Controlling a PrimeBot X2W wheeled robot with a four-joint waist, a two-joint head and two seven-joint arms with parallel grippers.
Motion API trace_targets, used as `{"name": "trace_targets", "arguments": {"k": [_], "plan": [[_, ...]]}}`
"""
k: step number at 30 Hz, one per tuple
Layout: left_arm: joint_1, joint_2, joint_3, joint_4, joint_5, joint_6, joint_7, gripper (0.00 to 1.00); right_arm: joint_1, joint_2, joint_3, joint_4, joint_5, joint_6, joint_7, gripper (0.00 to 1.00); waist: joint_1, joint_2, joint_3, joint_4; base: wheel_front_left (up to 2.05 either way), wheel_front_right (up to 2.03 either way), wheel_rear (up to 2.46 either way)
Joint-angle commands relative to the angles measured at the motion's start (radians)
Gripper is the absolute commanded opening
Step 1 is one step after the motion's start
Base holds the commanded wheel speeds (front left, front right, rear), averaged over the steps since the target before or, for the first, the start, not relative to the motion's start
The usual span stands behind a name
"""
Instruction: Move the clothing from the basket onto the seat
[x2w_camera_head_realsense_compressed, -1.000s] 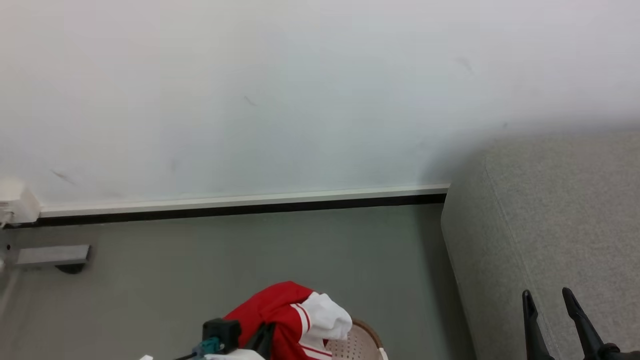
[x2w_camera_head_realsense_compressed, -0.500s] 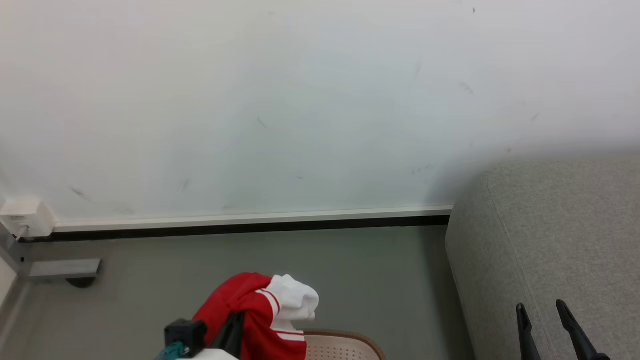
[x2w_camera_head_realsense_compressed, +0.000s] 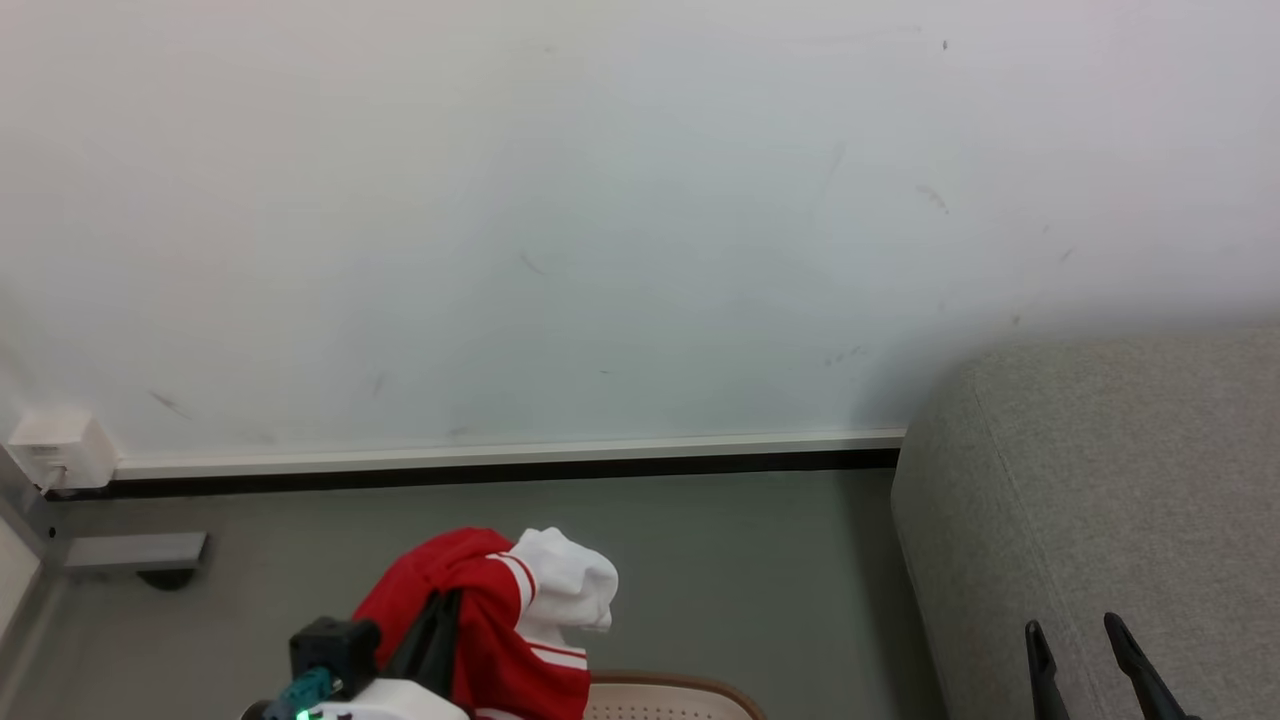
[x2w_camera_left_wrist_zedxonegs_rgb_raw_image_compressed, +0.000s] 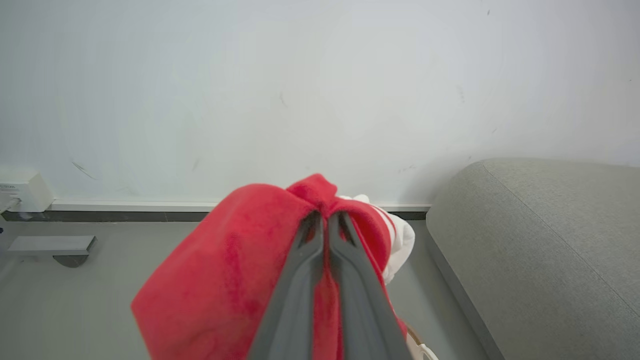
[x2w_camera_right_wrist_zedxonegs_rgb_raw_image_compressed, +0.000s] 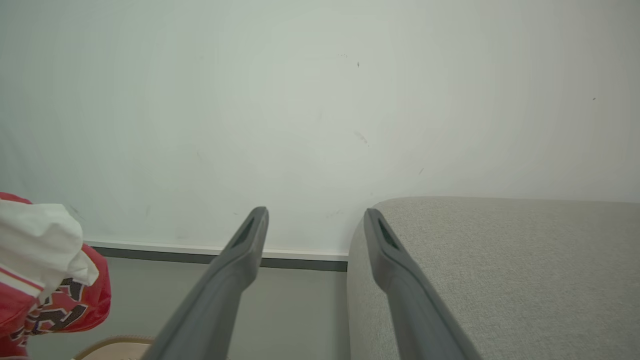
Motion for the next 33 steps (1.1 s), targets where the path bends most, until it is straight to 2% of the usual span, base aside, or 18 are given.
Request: {"name": "trace_targets", "arguments": {"k": [1,8,12,19,20,27,33], "plan": [[0.014,0.012,0.004,-0.017,0.006,0.006,0.006,0.0,0.0,-0.004,0.003,0.003,-0.002,-0.003,0.0,1.0,0.0,0.0,-0.001,-0.002,0.0,0.0,0.0],[0.016,0.021,-0.003,-0.062,0.006,0.011,0.02,0.0,-0.017,-0.004,0.024,-0.005,-0.021,-0.003,0.0,1.0,0.0,0.0,0.002,-0.008,0.0,0.0,0.0],[0.003,0.025,-0.021,-0.092,0.011,-0.001,0.036,0.0,-0.035,-0.03,0.089,-0.018,-0.026,-0.003,0.0,1.0,0.0,0.0,0.004,-0.012,0.0,0.0,0.0],[-0.027,0.033,-0.078,-0.159,0.023,-0.036,0.1,0.0,-0.106,-0.136,0.302,-0.043,0.016,-0.003,0.0,1.0,0.0,0.0,0.004,-0.012,0.0,0.0,0.0],[-0.027,0.033,-0.078,-0.159,0.023,-0.036,0.1,0.0,-0.106,-0.136,0.302,-0.043,0.016,-0.003,0.0,1.0,0.0,0.0,0.004,-0.012,0.0,0.0,0.0],[-0.052,0.017,-0.141,-0.223,0.033,-0.067,0.162,0.0,-0.244,-0.272,0.604,-0.048,0.092,-0.003,0.018,1.0,0.0,0.0,-0.001,-0.014,0.0,0.0,0.0],[-0.071,-0.014,-0.204,-0.261,0.048,-0.091,0.196,0.0,-0.377,-0.331,0.776,-0.064,0.15,-0.003,0.061,1.0,0.0,0.0,0.002,-0.017,0.0,0.0,0.0]]}}
